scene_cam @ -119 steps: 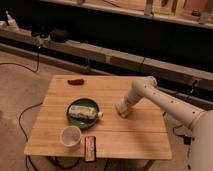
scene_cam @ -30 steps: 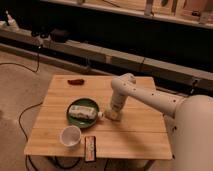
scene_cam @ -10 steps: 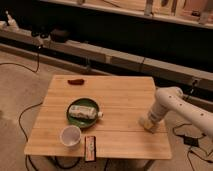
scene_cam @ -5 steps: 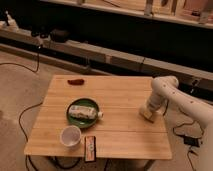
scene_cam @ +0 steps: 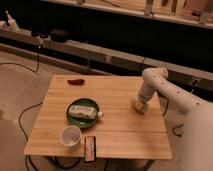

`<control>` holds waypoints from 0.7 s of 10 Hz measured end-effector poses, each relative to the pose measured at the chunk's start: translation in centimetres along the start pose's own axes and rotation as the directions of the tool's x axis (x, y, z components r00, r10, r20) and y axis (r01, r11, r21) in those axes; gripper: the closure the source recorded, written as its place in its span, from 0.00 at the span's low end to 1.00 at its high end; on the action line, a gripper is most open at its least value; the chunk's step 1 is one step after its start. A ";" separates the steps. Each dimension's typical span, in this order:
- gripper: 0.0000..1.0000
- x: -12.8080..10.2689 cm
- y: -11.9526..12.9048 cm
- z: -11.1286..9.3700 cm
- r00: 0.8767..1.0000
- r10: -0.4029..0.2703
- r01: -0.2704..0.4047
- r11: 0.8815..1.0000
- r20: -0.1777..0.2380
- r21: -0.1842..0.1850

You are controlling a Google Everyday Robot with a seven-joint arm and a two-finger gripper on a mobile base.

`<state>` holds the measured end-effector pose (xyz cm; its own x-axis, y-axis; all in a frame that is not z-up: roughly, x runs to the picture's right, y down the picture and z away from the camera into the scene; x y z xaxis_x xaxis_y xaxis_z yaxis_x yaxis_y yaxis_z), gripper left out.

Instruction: Wipe the white sponge on the table

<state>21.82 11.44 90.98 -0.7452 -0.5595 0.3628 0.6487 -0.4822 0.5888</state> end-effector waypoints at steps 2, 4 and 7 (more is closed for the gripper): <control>1.00 2.9 -1.5 0.5 0.998 -0.061 0.061 0.998 -0.003 0.013; 1.00 5.0 -4.8 1.1 0.988 -0.154 0.153 0.988 0.017 0.026; 1.00 6.6 -10.5 3.0 0.963 -0.269 0.266 0.961 0.031 0.071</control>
<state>9.59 14.83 89.34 -0.8966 -0.3883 0.2128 0.4141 -0.5650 0.7137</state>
